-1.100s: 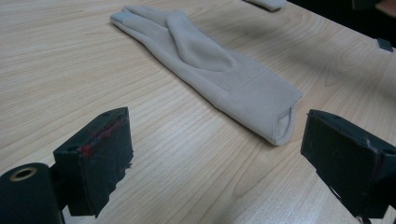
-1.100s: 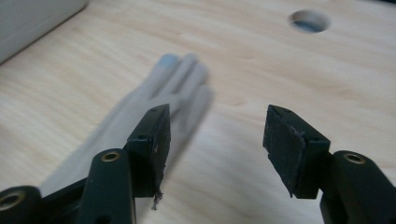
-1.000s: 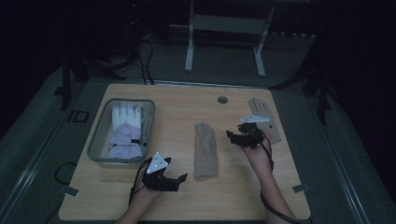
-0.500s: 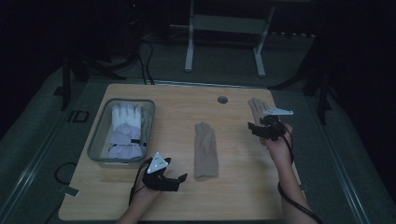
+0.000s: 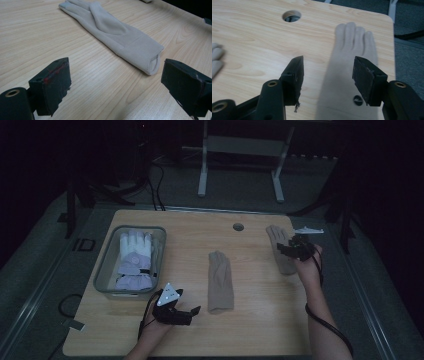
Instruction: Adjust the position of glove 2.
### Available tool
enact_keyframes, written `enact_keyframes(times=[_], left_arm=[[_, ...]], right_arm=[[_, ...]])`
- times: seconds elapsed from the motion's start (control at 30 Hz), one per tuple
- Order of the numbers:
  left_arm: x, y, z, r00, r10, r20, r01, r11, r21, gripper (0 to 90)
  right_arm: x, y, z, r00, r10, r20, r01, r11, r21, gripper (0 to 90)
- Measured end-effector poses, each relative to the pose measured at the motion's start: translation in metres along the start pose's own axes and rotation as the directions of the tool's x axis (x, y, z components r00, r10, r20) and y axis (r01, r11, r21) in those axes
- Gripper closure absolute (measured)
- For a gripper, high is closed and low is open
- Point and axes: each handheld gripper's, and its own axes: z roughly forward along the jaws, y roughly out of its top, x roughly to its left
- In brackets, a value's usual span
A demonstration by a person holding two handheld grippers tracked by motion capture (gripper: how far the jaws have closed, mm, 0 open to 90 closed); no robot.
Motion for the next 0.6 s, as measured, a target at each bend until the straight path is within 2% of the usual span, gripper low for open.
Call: enact_keyframes(times=[0.17,0.23,0.27,0.33,0.4,0.47,0.6], left_arm=[[0.0,0.0,0.0,1.0,-0.002,0.001,0.002,1.0,-0.001,9.5],[0.0,0.0,0.0,1.0,0.0,0.001,0.0,1.0,0.001,9.5],[0.0,-0.001,0.0,1.0,-0.001,0.001,0.001,1.0,0.0,9.5],[0.001,-0.001,0.0,1.0,-0.004,0.003,0.004,1.0,0.0,9.5],[0.001,-0.001,0.0,1.0,-0.005,0.005,0.005,1.0,-0.003,9.5],[0.0,0.0,0.0,1.0,-0.006,0.004,0.006,1.0,0.0,9.5],[0.0,0.0,0.0,1.0,-0.006,0.006,0.006,1.0,-0.001,9.5]], right_arm=[[-0.014,0.001,0.009,0.9996,0.021,0.017,-0.021,0.9997,0.008,43.5],[-0.02,0.0,0.013,0.9989,0.046,0.011,-0.046,0.9989,0.007,43.5],[-0.023,-0.001,0.015,0.9984,0.05,0.026,-0.05,0.9987,0.006,43.6],[-0.029,-0.005,0.018,0.9963,0.085,0.012,-0.085,0.9964,0.0,43.5],[-0.03,-0.008,0.023,0.9966,0.075,0.034,-0.075,0.9971,0.014,43.6],[-0.032,-0.011,0.029,0.9954,0.09,0.033,-0.091,0.9954,0.029,43.6],[-0.034,-0.015,0.043,0.9953,0.085,0.046,-0.087,0.9943,0.061,43.7]])
